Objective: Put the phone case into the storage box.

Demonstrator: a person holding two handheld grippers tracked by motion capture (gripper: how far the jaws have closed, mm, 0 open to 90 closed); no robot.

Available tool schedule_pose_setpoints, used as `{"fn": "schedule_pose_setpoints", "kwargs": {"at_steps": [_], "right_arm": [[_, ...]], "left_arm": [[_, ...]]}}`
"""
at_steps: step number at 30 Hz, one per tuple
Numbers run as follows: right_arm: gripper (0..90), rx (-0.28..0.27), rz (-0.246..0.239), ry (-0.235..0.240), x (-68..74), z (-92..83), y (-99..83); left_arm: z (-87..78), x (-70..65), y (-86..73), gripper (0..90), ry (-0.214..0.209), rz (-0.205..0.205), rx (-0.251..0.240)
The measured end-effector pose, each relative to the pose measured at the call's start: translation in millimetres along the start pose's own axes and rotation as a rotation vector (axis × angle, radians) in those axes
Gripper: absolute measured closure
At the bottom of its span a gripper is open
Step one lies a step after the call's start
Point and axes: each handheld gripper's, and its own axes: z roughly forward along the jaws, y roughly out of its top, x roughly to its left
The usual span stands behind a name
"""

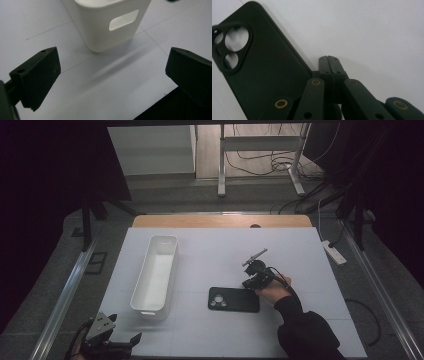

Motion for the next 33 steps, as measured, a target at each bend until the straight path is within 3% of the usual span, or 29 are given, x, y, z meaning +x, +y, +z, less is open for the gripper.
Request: {"fn": "schedule_pose_setpoints", "kwargs": {"at_steps": [14, 33], "right_arm": [[90.0, -0.008, 0.011, 0.017, 8.1, -11.1, -24.2], [90.0, -0.017, 0.005, 0.016, 32.5, -21.2, -49.8]], "left_arm": [[0.1, -0.9, 0.3, 0.6, 0.0, 0.011, 0.004], [0.7, -2.1, 0.7, 0.7, 0.003, 0.022, 0.012]]}}
